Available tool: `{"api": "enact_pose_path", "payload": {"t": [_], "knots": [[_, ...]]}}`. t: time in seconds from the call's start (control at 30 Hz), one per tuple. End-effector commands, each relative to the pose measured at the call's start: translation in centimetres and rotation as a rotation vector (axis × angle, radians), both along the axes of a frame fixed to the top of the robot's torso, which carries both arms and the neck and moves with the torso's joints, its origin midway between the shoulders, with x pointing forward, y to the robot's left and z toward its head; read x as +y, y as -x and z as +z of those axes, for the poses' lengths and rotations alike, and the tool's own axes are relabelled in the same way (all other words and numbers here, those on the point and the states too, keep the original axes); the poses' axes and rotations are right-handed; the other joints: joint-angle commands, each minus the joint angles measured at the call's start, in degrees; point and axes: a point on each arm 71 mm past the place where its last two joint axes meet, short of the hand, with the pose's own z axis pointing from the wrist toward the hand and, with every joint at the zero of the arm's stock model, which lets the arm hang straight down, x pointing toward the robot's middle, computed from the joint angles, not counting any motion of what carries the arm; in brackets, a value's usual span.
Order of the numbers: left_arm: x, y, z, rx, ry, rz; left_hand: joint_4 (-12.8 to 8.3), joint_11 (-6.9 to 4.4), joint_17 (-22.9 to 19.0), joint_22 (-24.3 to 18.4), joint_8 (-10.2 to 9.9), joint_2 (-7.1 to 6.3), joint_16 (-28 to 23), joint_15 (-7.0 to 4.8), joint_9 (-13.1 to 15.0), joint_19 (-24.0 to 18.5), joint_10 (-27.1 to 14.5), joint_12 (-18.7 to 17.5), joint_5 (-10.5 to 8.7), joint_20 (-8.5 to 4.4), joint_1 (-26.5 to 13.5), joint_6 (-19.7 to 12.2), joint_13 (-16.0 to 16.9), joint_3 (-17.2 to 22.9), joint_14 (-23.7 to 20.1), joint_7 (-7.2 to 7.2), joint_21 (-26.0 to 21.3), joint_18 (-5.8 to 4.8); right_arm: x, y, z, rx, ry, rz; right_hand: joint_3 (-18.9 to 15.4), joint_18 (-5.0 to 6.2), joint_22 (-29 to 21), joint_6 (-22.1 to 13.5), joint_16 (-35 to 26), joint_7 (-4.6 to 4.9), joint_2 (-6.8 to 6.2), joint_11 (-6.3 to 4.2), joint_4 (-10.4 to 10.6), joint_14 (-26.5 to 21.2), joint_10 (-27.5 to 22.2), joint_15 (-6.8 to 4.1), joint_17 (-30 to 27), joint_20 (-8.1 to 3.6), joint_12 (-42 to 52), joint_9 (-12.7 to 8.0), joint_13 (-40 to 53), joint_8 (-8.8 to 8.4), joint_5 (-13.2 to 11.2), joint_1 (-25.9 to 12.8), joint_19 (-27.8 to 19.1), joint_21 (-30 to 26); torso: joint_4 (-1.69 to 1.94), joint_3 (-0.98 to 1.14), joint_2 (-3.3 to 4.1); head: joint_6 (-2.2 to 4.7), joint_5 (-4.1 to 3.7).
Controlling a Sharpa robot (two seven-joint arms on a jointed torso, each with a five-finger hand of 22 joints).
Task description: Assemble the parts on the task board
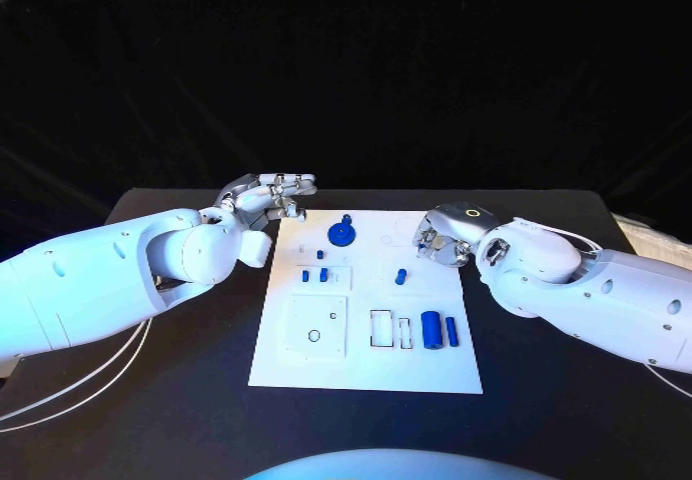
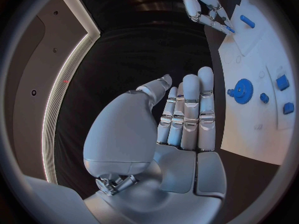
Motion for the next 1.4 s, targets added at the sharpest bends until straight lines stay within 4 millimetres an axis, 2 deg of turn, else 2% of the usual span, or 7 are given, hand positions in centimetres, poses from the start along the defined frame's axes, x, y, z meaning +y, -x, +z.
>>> {"api": "enact_pose_path", "payload": {"t": [0.03, 0.3, 0.6, 0.7, 1.0, 1.13, 1.4], "knots": [[0.0, 0.0, 0.1, -0.012, -0.009, 0.000, -0.3, 0.07, -0.1, 0.0, -0.1, 0.14, -0.4, -0.14, 0.1, -0.1, -0.3, 0.2, 0.27, 0.13, 0.6, -0.5, -0.1, 0.0, -0.4, 0.09, -0.3, 0.63, -0.1, 0.2, 0.7, -0.009, -0.039, 0.001, 0.4, -1.15, 0.1, 0.3, 0.2, 0.17, -0.25, 0.01, 0.0, 2.1, 0.4, -0.47, 0.0, 0.07, -0.3, 0.0, 0.0, 0.15, 0.1, -0.3, 0.4, 0.3, -0.05, -0.04, 0.00, 0.13, -0.01], [0.1, -0.1, 0.0, -0.011, -0.012, 0.003, -0.3, 0.07, -0.1, 0.0, -0.1, 0.14, -0.4, -0.14, 0.1, -0.1, -0.3, 0.2, 0.27, 0.13, 0.6, -0.5, -0.1, 0.0, -0.4, 0.09, -0.3, 0.63, 0.8, 1.5, 2.0, -0.005, -0.105, 0.035, 0.8, -1.14, 0.1, 0.3, 0.2, 0.29, -0.30, 0.09, -0.2, 2.1, 0.4, -0.47, 0.0, 0.07, -0.3, 0.0, 0.0, 0.11, 0.2, -0.1, 0.4, 0.3, 0.03, -0.03, 0.04, 0.16, 0.27], [-0.2, 0.0, 0.0, -0.007, -0.010, -0.006, -0.3, 0.09, -0.1, -0.1, -0.1, 0.15, -0.4, -0.14, 0.1, -0.1, -0.4, 0.2, 0.30, 0.14, 0.6, -0.5, -0.1, 0.0, -0.5, 0.12, -0.4, 0.63, 4.9, 4.1, 3.0, 0.007, -0.201, 0.143, 1.7, -1.17, 0.3, 0.2, 0.2, 0.67, -0.23, 0.36, -0.6, 2.0, 0.4, -0.32, 0.0, 0.16, -0.4, 0.0, -0.1, -0.03, 0.2, 0.2, 0.5, 0.5, 0.09, -0.10, 0.05, 0.02, 1.59], [-0.4, 0.1, 0.0, -0.007, -0.007, -0.011, -0.3, 0.09, -0.1, -0.1, -0.1, 0.15, -0.4, -0.14, 0.1, -0.1, -0.4, 0.2, 0.30, 0.14, 0.6, -0.5, -0.1, 0.0, -0.5, 0.12, -0.4, 0.63, 6.3, 4.9, 2.9, 0.021, -0.221, 0.183, 1.8, -1.17, 0.3, 0.2, 0.3, 0.71, -0.23, 0.39, -0.6, 2.0, 0.4, -0.31, 0.1, 0.17, -0.4, 0.0, -0.1, -0.04, 0.2, 0.2, 0.5, 0.5, 0.05, -0.11, 0.08, -0.12, 2.48], [-0.8, 0.2, 0.0, -0.007, -0.005, -0.021, -0.3, 0.13, -0.2, -0.1, -0.1, 0.19, -0.4, -0.11, 0.1, -0.1, -0.4, 0.3, 0.31, 0.15, 0.6, -0.6, -0.1, 0.0, -0.5, 0.16, -0.4, 0.63, 9.6, 6.7, -0.1, 0.099, -0.251, 0.256, 2.3, -1.15, 0.3, 0.0, 0.2, 0.90, -0.20, 0.52, -0.9, 1.9, 0.3, -0.22, 0.0, 0.24, -0.5, 0.0, -0.1, -0.14, 0.2, 0.3, 0.4, 0.5, 0.38, -0.10, 0.14, -0.87, 4.80], [-0.9, 0.2, 0.0, -0.008, -0.005, -0.021, -0.2, 0.17, -0.3, -0.2, 0.0, 0.08, -0.5, -0.05, 0.1, -0.2, -0.5, 0.4, 0.29, 0.19, 0.3, -0.6, -0.1, -0.2, -0.5, 0.19, -0.5, 0.61, 10.4, 7.0, -1.2, 0.127, -0.246, 0.270, 2.4, -1.13, 0.2, 0.0, 0.2, 0.95, -0.20, 0.56, -0.9, 1.9, 0.2, -0.19, 0.0, 0.25, -0.5, 0.0, -0.1, -0.16, 0.2, 0.3, 0.4, 0.5, 0.64, -0.25, 0.14, -1.11, 4.87], [-1.1, 0.3, 0.0, -0.002, -0.008, -0.022, -0.2, 0.17, -0.3, -0.2, 0.0, 0.11, -0.5, -0.05, 0.1, -0.2, -0.5, 0.4, 0.29, 0.20, 0.3, -0.6, -0.1, -0.3, -0.5, 0.19, -0.5, 0.61, 11.7, 7.5, -2.6, 0.161, -0.218, 0.293, 2.6, -1.13, 0.3, -0.1, 0.4, 1.11, -0.22, 0.69, -1.0, 1.9, 0.1, -0.10, 0.2, 0.29, -0.5, -0.1, -0.1, -0.26, 0.2, 0.2, 0.4, 0.5, 0.43, -0.21, 0.16, -1.59, 5.47]]}}
